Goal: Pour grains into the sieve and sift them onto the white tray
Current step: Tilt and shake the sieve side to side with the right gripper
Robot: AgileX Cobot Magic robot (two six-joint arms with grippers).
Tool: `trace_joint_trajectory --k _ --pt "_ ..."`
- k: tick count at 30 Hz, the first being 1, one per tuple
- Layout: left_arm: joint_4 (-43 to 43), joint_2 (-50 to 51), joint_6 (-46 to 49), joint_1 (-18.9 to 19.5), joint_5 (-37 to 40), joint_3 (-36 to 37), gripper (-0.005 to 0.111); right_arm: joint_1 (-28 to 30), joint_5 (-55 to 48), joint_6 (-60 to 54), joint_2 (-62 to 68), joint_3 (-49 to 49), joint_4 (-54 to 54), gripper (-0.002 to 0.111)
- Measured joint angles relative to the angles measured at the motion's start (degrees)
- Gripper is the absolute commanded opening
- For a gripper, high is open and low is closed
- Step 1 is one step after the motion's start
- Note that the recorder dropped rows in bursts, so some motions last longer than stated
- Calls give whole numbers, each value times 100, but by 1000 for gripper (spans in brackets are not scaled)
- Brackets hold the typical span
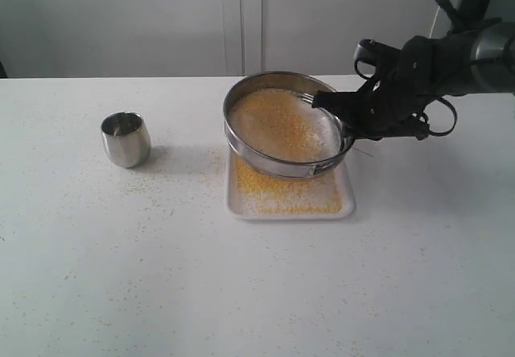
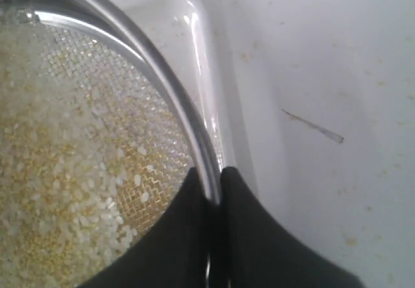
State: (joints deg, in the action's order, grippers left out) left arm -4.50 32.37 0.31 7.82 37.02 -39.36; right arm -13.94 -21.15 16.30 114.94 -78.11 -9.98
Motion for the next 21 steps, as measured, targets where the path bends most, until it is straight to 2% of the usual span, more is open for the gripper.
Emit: trace_joint_trajectory --k 4,8,13,15,18,20,21 --pt "0 0 0 0 0 0 0 12 -744 -270 -106 -22 229 0" --pt "0 0 0 0 0 0 0 12 -43 -335 24 -71 142 0" --pt "0 0 0 0 0 0 0 20 -1349 -406 -225 -238 333 0" --pt "0 0 0 0 0 0 0 8 -1031 -445 -254 -160 374 0" --pt "0 0 0 0 0 0 0 7 300 -360 -141 -182 142 0" --pt "0 0 0 0 0 0 0 18 101 -322 -187 -263 -41 0" --pt "0 0 0 0 0 0 0 26 -369 -379 -279 -306 -30 0"
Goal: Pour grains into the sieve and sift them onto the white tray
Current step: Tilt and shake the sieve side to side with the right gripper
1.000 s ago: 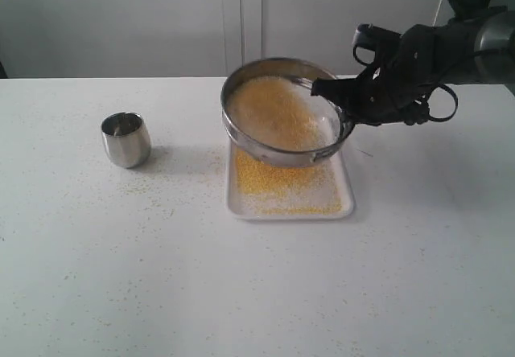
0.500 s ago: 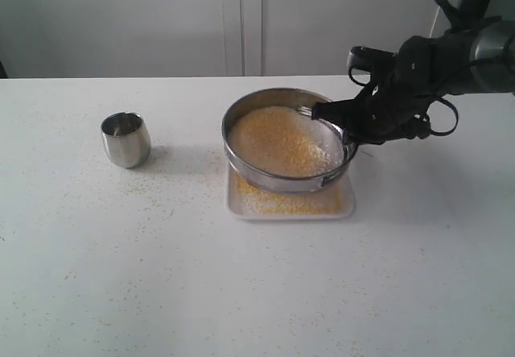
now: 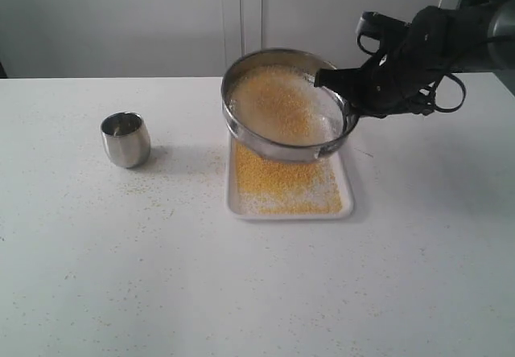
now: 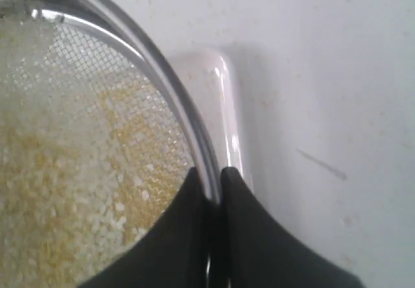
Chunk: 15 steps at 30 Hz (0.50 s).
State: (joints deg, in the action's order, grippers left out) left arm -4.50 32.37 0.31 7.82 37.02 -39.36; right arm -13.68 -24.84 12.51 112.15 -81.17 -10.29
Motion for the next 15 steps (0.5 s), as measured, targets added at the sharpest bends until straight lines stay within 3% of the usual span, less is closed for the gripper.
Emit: trace_joint_trajectory --k 3,5,7,11,14,15 --pt "0 0 0 0 0 0 0 0 -800 -165 -159 38 232 0" --pt "0 0 0 0 0 0 0 -22 -469 -254 -144 102 220 0" --pt "0 0 0 0 0 0 0 -22 584 -252 -35 117 16 0" --pt "0 0 0 0 0 0 0 -2 -363 -256 -151 97 67 0" --pt "0 0 0 0 0 0 0 -28 448 -258 70 109 -99 0" --pt "0 0 0 0 0 0 0 -14 174 -224 69 88 -164 0"
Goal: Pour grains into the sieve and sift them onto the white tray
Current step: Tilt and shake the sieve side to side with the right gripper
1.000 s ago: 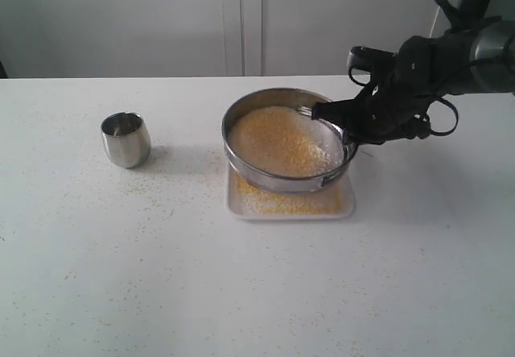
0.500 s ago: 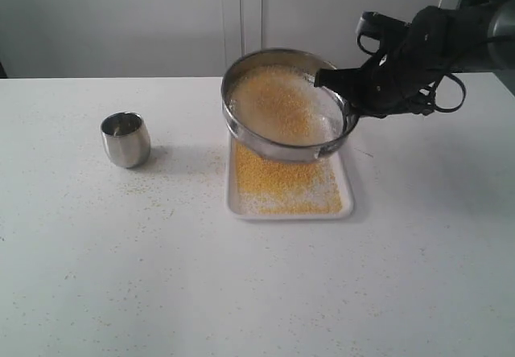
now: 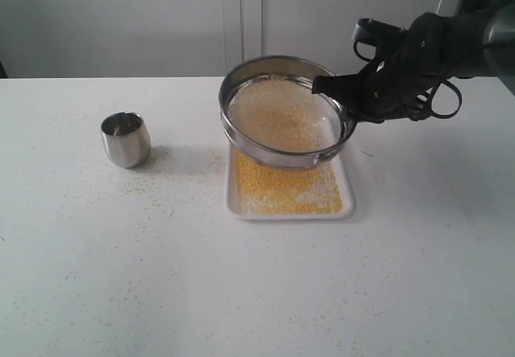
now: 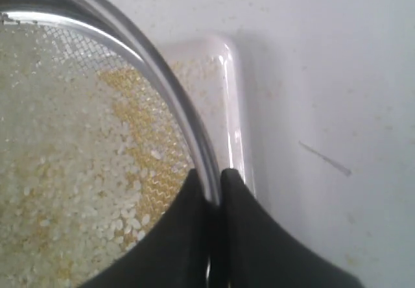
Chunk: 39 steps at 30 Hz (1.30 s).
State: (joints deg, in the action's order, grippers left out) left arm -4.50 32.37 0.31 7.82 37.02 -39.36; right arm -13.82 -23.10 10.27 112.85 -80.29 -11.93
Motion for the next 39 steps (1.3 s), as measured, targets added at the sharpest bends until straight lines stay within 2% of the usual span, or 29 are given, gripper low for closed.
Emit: trace_joint_trajectory --k 2,5,8,13,18,23,28,33,39 --pt "0 0 0 0 0 0 0 9 -742 -16 -55 11 108 0" --pt "0 0 0 0 0 0 0 -12 120 5 118 83 99 0" --pt "0 0 0 0 0 0 0 13 -855 -4 25 71 165 0" --pt "0 0 0 0 0 0 0 -20 20 4 130 116 130 0" --pt "0 0 0 0 0 0 0 1 -879 -48 -55 73 222 0" --pt "0 0 0 0 0 0 0 -7 230 5 21 120 139 0" --pt "0 0 0 0 0 0 0 5 -811 -70 -222 154 160 0" --pt "0 0 0 0 0 0 0 -16 434 -49 -102 256 124 0" --pt "0 0 0 0 0 0 0 -8 -799 -30 -234 373 189 0"
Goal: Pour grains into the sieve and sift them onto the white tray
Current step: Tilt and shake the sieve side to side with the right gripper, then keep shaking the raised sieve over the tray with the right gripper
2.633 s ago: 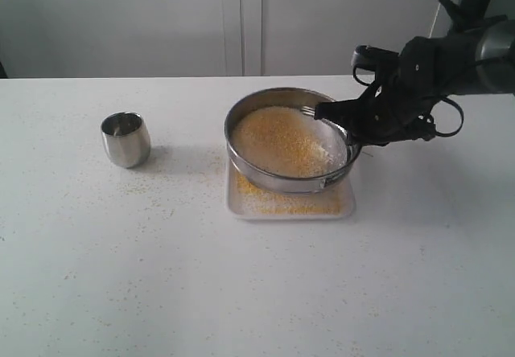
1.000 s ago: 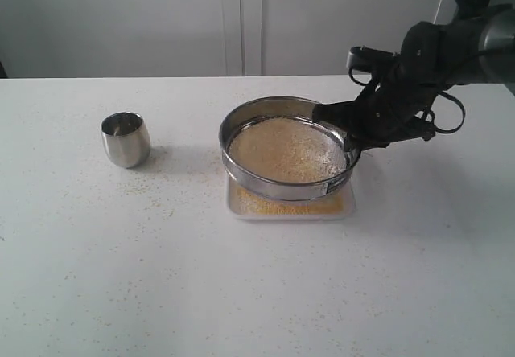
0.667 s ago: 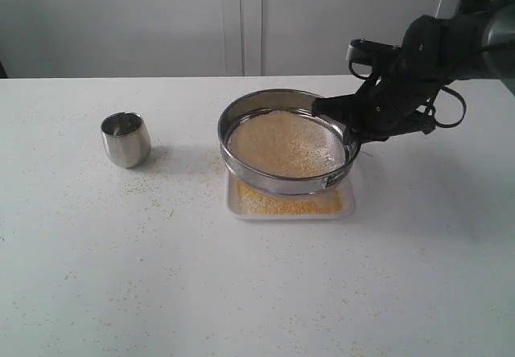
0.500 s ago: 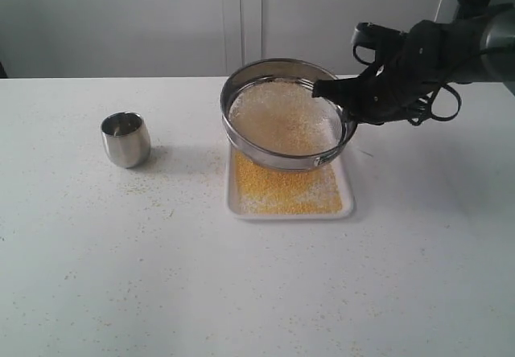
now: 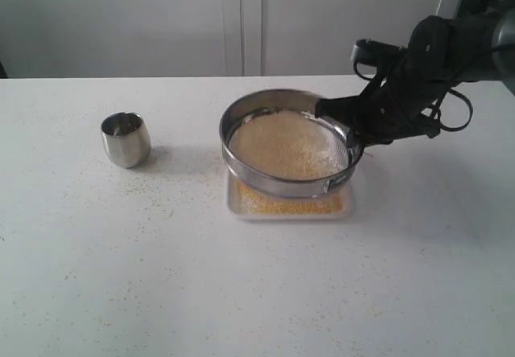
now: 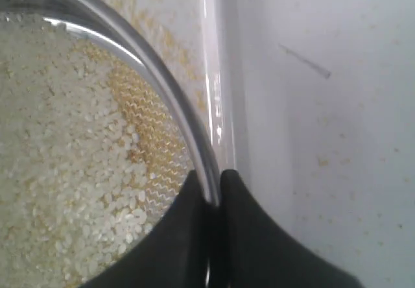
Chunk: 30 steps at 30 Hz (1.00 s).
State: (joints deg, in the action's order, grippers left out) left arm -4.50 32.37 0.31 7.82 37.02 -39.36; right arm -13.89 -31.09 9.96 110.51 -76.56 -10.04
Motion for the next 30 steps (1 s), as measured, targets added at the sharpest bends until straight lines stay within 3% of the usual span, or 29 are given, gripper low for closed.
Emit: trace_joint_trajectory --k 4,9,14,19,23,27,30 --pt "0 0 0 0 0 0 0 -25 1060 6 177 147 -14 0" --pt "0 0 0 0 0 0 0 8 244 126 132 153 -85 0" --pt "0 0 0 0 0 0 0 -18 1202 137 260 233 -157 0" --pt "0 0 0 0 0 0 0 5 584 65 54 264 -306 0" --pt "0 0 0 0 0 0 0 -19 1490 -2 110 316 -358 0" --pt "0 0 0 0 0 0 0 15 353 -66 -56 287 -440 0" --pt "0 0 0 0 0 0 0 -36 1261 -101 47 301 -560 0"
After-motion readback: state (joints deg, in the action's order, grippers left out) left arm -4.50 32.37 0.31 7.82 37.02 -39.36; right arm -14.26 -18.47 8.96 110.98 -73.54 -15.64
